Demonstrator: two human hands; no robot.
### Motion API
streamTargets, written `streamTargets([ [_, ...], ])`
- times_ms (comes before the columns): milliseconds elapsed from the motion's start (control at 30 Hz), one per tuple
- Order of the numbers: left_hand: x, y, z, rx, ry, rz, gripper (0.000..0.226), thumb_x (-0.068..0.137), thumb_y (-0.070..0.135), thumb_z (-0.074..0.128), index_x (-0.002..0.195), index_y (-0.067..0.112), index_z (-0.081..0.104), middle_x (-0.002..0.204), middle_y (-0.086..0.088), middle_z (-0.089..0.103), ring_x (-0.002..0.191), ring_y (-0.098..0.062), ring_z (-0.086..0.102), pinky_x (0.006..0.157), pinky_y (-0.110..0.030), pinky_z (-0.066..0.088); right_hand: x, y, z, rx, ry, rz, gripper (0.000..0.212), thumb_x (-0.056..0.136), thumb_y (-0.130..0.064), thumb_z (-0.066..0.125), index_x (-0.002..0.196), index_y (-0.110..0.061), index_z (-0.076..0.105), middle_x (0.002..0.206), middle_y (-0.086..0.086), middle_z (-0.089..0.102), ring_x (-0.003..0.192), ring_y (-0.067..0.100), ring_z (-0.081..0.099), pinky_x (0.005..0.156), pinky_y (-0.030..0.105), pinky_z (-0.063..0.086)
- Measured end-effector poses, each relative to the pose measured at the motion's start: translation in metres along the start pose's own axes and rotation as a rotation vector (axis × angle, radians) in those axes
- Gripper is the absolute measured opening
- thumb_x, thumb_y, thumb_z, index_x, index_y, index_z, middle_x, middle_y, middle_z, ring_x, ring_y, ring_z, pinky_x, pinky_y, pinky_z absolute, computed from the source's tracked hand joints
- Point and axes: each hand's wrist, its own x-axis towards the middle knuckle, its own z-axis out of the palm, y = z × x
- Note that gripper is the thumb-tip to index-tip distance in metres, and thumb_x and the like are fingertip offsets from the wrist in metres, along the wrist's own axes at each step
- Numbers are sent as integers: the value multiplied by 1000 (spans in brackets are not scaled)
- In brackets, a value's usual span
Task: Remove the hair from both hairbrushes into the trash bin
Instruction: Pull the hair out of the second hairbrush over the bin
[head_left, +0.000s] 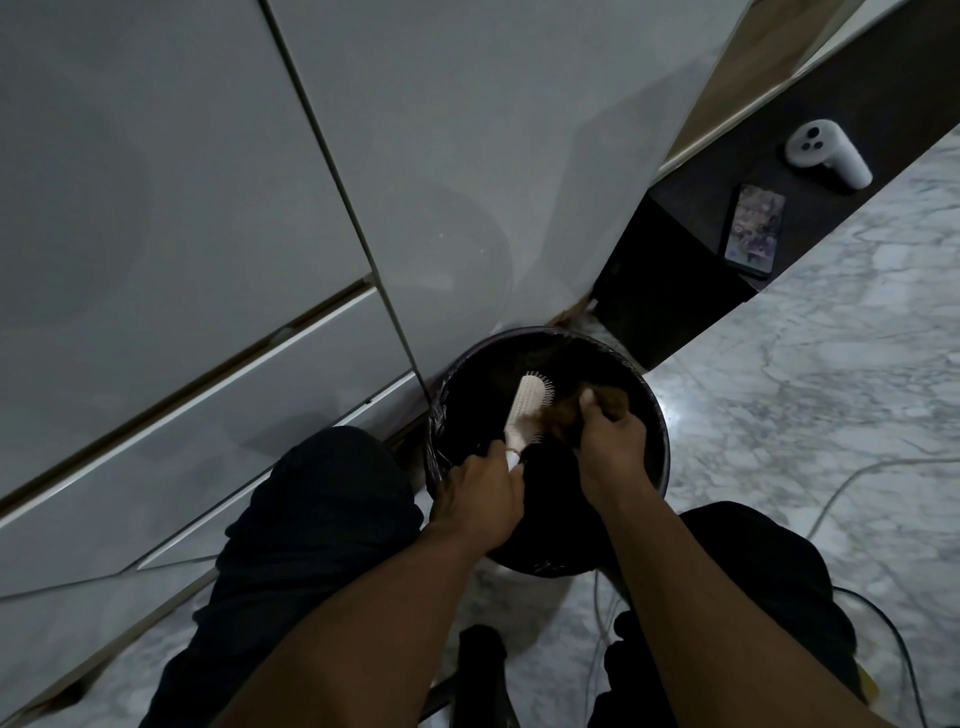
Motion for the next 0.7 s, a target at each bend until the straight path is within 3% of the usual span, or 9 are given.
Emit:
streamTargets([
  [67, 1, -1, 1, -7, 17, -16, 31, 101, 41, 42, 117, 14, 48, 107, -17, 66, 96, -39, 64, 77, -44, 49, 0, -2, -2, 40, -50, 24, 7, 97, -14, 63, 101, -12, 68, 107, 16, 73, 101, 35, 72, 92, 51, 59],
  [233, 0, 1, -1, 39, 10, -4, 29, 99, 34, 45, 121, 15, 46, 108, -16, 66, 98, -39, 65, 78, -44, 50, -11, 3, -2, -213, -331, -126, 44, 87, -15, 75, 126, -21, 54, 113, 3, 67, 95, 22, 71, 65, 32, 61],
  [300, -1, 2, -2, 53, -5, 3, 30, 99, 33, 46, 124, 16, 45, 109, -16, 66, 99, -38, 65, 80, -44, 51, -10, 13, -1, -331, -374, -180, 49, 82, -13, 81, 125, -24, 59, 113, -3, 68, 100, 16, 70, 69, 33, 63],
  [400, -3, 3, -4, 99, -19, 32, 33, 102, 37, 42, 126, 16, 45, 110, -15, 66, 100, -37, 65, 79, -43, 49, -5, 15, -2, -464, -305, -218, 42, 73, -16, 88, 109, -29, 69, 105, -3, 76, 100, 15, 73, 86, 44, 62],
  [533, -5, 3, -6, 125, -28, 70, 34, 103, 40, 41, 127, 16, 45, 111, -14, 66, 100, -37, 65, 80, -43, 50, -1, 10, -5, -574, -234, -261, 35, 79, -11, 84, 113, -14, 76, 101, 3, 78, 95, 15, 74, 94, 39, 59],
  [600, -5, 4, -6, 123, -29, 72, 35, 103, 40, 41, 127, 16, 45, 111, -14, 65, 101, -37, 64, 80, -43, 48, 2, 10, -5, -588, -197, -252, 30, 82, -20, 82, 111, -17, 77, 97, 4, 79, 92, 18, 75, 93, 39, 59],
  [700, -4, 4, -5, 112, -13, 63, 35, 102, 41, 42, 127, 16, 46, 111, -14, 66, 100, -38, 65, 79, -42, 48, 3, 6, -5, -500, -133, -181, 6, 89, -27, 74, 89, -20, 74, 74, 5, 74, 68, 21, 69, 76, 41, 61],
])
